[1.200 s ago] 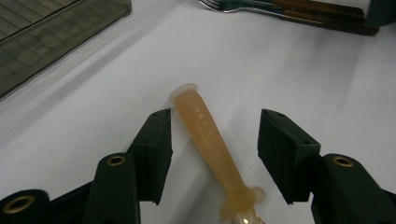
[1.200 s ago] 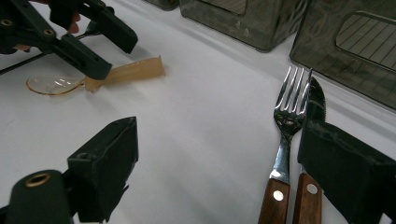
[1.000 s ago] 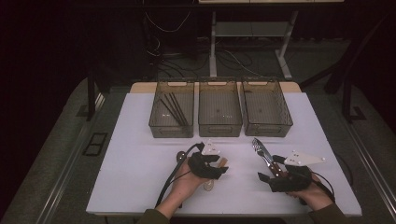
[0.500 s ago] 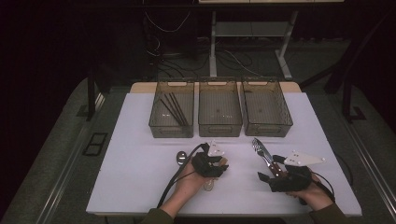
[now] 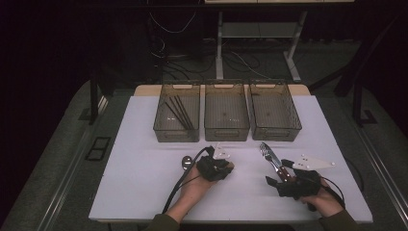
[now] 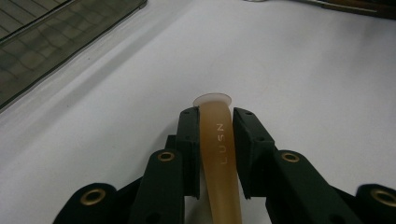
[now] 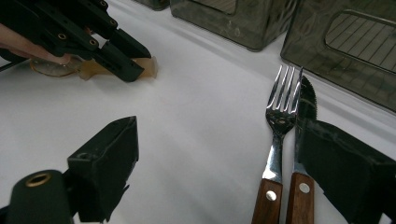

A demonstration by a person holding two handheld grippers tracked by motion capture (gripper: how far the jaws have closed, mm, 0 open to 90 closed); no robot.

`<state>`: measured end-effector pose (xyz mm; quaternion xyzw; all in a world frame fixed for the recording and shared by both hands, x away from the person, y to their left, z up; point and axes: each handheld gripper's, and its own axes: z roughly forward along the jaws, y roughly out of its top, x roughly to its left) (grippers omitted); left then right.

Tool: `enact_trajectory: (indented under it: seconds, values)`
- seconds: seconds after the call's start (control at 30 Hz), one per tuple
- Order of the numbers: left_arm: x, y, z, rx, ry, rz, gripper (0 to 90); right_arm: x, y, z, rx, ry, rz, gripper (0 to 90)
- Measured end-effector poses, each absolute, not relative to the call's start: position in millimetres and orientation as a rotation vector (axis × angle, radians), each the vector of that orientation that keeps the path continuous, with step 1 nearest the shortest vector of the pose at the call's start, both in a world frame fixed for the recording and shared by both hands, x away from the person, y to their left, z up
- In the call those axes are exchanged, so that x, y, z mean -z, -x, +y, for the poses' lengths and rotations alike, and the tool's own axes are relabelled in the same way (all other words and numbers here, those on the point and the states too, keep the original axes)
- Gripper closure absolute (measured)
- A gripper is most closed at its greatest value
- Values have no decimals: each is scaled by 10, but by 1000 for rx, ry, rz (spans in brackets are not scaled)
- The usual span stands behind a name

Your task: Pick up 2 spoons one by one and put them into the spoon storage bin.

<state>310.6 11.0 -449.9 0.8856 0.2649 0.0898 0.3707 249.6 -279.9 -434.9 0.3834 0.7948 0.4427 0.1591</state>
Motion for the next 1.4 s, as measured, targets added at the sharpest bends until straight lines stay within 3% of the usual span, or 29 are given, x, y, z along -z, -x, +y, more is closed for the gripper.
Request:
enact_trajectory:
  seconds: [0.4, 1.4]
  values:
    - [4458, -3150, 121, -202, -2312, 648, 731, 4358, -2508, -2794, -1256, -1093, 2286, 127]
    - [4078, -3323, 232, -83, -2222, 615, 732, 4355, -2517, -2796, -1257, -1085, 2279, 127]
